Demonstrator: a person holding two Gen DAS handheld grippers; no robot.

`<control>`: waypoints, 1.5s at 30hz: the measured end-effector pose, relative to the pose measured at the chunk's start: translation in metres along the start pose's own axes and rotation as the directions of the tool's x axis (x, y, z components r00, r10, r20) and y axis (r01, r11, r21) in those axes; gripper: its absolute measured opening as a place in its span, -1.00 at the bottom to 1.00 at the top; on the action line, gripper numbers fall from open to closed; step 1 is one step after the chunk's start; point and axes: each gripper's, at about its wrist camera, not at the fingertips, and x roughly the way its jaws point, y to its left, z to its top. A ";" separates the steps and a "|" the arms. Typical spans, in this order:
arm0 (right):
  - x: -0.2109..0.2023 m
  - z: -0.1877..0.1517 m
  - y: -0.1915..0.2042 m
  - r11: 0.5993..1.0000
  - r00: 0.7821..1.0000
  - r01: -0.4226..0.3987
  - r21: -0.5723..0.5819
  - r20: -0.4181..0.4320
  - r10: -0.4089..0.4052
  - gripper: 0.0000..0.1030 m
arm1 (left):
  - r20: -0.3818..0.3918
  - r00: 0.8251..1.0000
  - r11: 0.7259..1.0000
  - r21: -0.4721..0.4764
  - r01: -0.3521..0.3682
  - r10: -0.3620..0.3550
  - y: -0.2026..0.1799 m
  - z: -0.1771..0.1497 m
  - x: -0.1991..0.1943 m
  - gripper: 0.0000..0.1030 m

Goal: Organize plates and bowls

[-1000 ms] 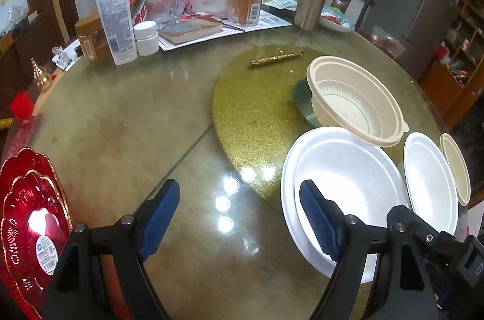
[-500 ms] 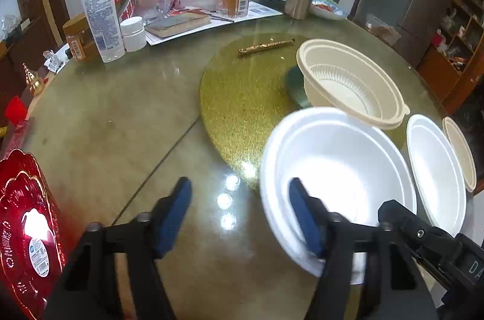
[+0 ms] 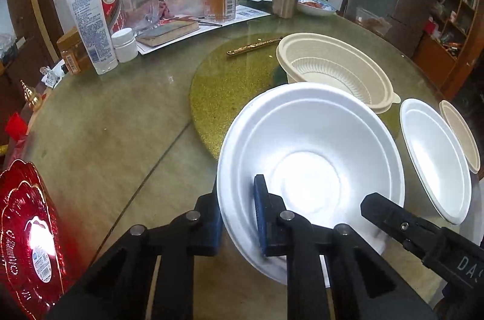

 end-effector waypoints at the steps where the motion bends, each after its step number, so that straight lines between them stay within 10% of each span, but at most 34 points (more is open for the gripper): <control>1: 0.001 0.000 0.002 1.000 1.000 0.003 -0.004 0.000 -0.003 -0.76 | 0.004 1.000 1.000 0.000 -0.001 0.001 0.000 0.000 0.000 -0.69; 45: -0.001 -0.002 0.009 0.999 1.000 -0.010 -0.046 0.010 0.010 -0.77 | 0.093 0.995 0.999 0.008 -0.048 0.047 0.000 -0.004 -0.016 -0.71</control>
